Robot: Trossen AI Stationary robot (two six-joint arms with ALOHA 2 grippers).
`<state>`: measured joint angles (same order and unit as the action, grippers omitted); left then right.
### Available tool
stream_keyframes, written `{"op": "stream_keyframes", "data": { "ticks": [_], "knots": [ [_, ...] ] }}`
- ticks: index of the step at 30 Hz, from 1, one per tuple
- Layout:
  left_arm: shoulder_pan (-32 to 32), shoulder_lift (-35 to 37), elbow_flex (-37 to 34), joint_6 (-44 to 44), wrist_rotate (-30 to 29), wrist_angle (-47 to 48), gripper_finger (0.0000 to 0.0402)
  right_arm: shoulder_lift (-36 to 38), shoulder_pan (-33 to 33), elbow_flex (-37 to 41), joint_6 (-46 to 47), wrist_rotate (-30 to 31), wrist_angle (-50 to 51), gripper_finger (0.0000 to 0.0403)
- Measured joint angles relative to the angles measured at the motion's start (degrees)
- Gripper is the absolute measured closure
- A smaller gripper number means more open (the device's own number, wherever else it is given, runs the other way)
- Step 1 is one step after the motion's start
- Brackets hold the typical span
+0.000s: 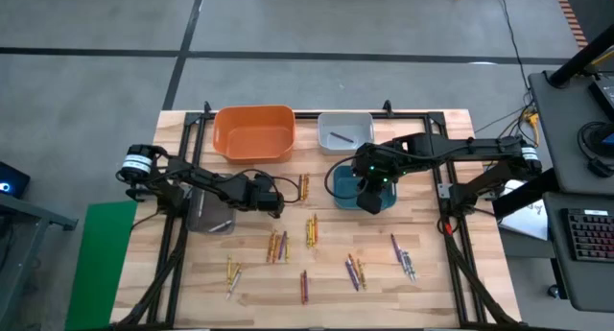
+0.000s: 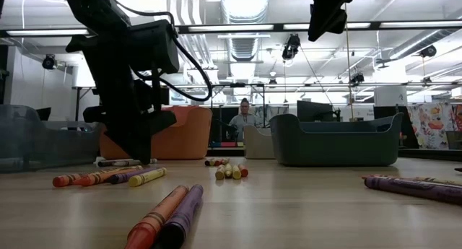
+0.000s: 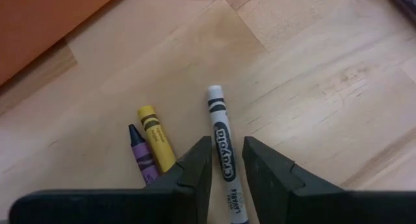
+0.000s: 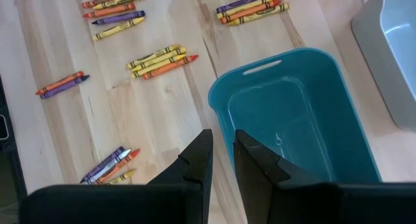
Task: Sort crayons
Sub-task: Put the white crayon into the black bin
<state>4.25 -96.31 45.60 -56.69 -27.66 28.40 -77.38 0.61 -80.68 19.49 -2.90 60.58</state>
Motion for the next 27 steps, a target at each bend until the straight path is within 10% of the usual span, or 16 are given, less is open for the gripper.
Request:
{"op": "stream_keyframes", "data": {
  "ticks": [27],
  "knots": [
    [3.37,4.2,4.39,3.3,1.6,1.93,0.04,0.0,-0.01,0.02,-0.17,-0.02,0.0,0.0351]
  ]
}}
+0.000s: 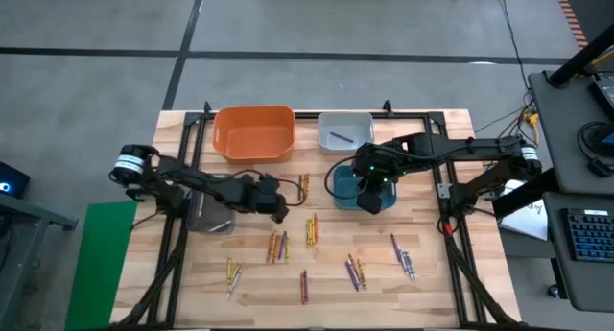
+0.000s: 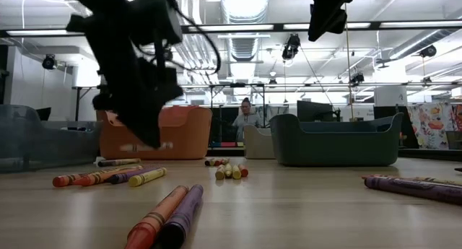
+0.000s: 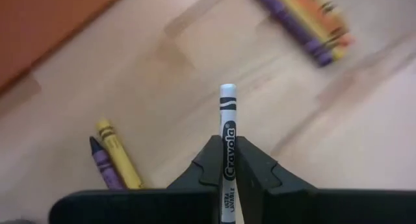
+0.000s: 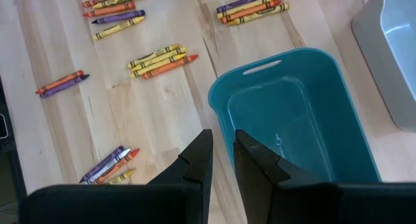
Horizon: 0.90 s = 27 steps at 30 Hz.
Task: Sort crayons
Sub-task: Put the white crayon into the black bin
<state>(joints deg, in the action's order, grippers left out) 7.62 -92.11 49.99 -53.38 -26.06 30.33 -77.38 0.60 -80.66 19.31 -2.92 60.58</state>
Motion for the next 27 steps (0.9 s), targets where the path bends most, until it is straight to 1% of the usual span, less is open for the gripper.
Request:
{"op": "stream_keyframes", "data": {
  "ticks": [3,7,10,13,15,17,20,24,27],
  "knots": [
    [1.27,3.3,2.71,1.23,-1.9,4.69,0.04,0.0,0.0,0.0,0.0,0.0,0.0,0.0351],
    [2.94,8.65,4.84,-0.86,-6.16,15.88,0.0401,0.0,0.01,0.0,0.0,0.0,0.0,0.0351],
    [3.91,13.38,4.44,-7.01,-9.01,25.26,0.0401,0.0,0.02,0.0,0.0,0.0,0.0,0.0351],
    [4.92,17.47,2.83,-15.34,-9.21,33.8,0.0401,0.0,0.02,0.0,0.0,0.0,0.0,0.0351],
    [5.75,19.67,1.81,-20.72,-8.76,38.05,0.0401,0.0,0.02,0.0,-0.01,0.01,0.0,0.0351],
    [6.43,21.07,0.37,-24.94,-6.78,40.89,0.0401,0.0,0.0,0.0,-0.04,0.01,0.0,0.0351],
    [7.24,22.39,-2.72,-28.27,-3.15,41.31,0.0401,0.0,0.01,0.0,-0.42,0.01,0.0,0.0351],
    [7.45,22.43,-7.05,-31.91,1.01,41.34,0.0401,0.0,0.01,0.0,-0.46,0.02,-0.02,0.0351],
    [7.53,22.06,-9.14,-33.98,3.04,41.19,0.0396,0.0,0.02,0.0,-0.46,0.02,-0.04,0.0351]
  ]
}}
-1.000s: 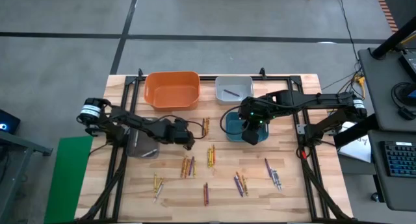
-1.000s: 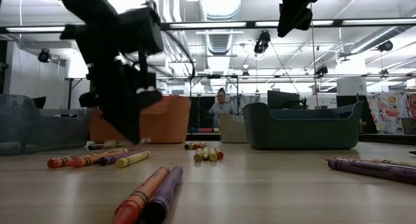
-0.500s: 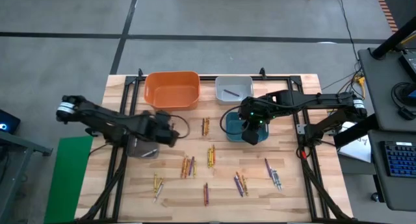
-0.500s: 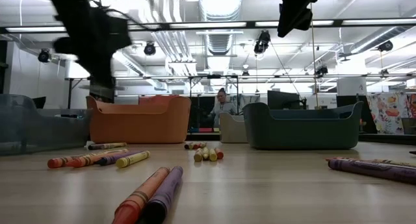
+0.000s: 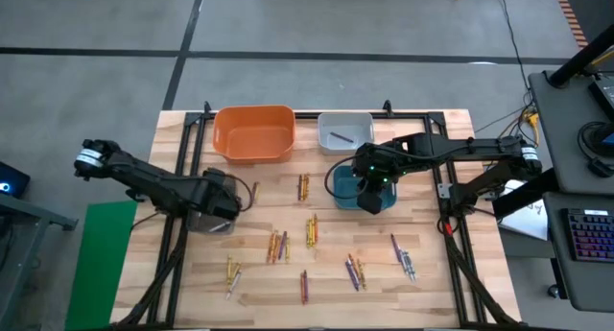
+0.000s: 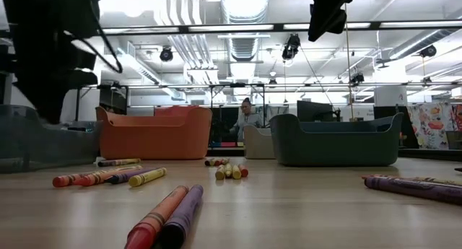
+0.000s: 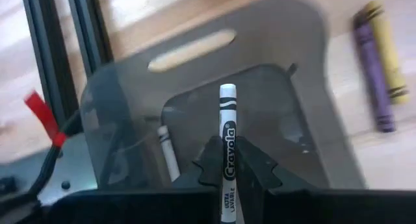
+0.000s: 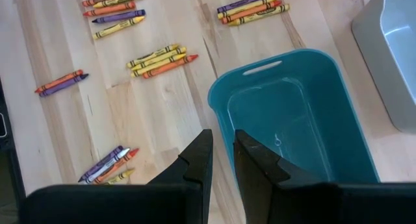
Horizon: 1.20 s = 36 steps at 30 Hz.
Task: Sort crayons
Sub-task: Put the white crayon into the black bin, then put the violet crayon into the gray bin
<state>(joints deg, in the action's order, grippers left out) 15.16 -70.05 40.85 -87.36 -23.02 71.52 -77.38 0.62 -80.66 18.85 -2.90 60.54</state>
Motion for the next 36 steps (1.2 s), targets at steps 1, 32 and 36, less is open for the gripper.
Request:
{"op": "stream_keyframes", "data": {
  "ticks": [1,32,36],
  "knots": [
    [0.05,-0.27,-0.21,-0.15,0.1,0.05,0.0391,0.0,-0.01,0.0,0.0,0.0,0.0,0.0351],
    [6.58,-1.22,16.13,19.66,-18.04,-6.78,0.0332,-0.02,-13.73,1.42,19.76,-0.06,0.64,0.0351],
    [7.46,-1.22,17.21,32.65,-20.31,-17.86,0.0332,-0.02,-18.62,2.96,26.08,0.01,0.47,0.0351]
  ]
}}
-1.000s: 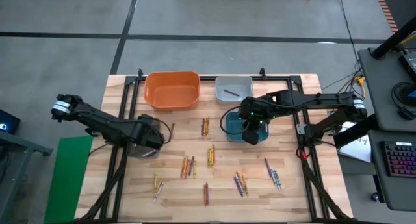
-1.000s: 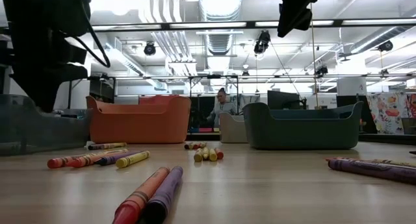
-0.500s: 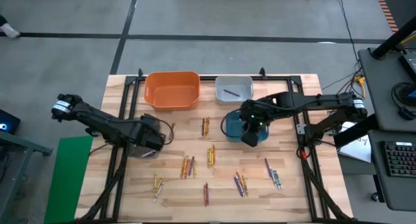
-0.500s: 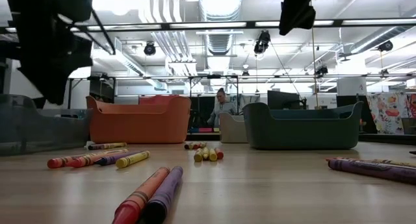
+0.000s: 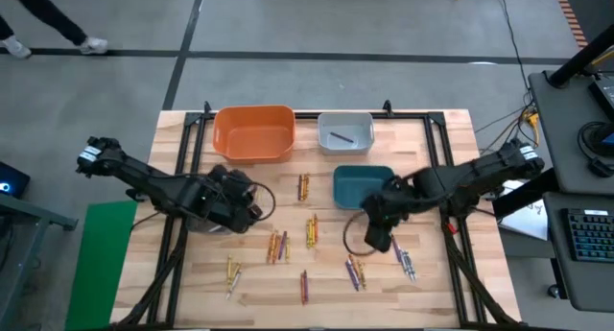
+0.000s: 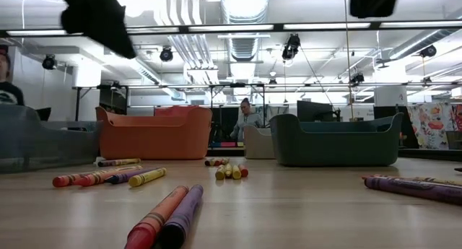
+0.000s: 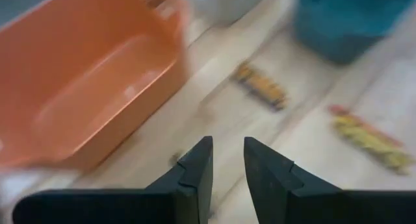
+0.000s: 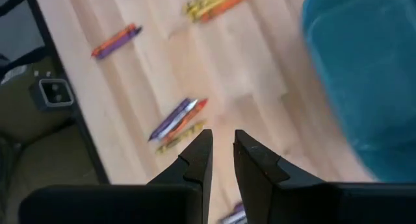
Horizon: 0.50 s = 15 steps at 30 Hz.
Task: Sort crayons
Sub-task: Put the violet crayon into the gray bin
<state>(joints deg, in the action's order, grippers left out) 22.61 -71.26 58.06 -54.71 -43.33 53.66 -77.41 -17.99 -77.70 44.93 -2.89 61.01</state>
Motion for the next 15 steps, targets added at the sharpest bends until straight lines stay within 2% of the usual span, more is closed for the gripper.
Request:
{"op": "stream_keyframes", "data": {
  "ticks": [5,8,15],
  "knots": [
    [1.09,0.0,-1.36,18.16,0.22,-16.38,0.0332,0.0,-5.21,3.15,9.29,0.09,0.02,0.0351],
    [1.49,0.0,-1.9,26.32,1.64,-23.07,0.0332,0.0,-8.09,5.23,15.46,0.71,-0.04,0.0351],
    [1.6,0.0,-2.01,31.97,2.32,-25.61,0.0332,0.0,-13.22,11.54,33.01,3.02,-0.03,0.0351]
  ]
}}
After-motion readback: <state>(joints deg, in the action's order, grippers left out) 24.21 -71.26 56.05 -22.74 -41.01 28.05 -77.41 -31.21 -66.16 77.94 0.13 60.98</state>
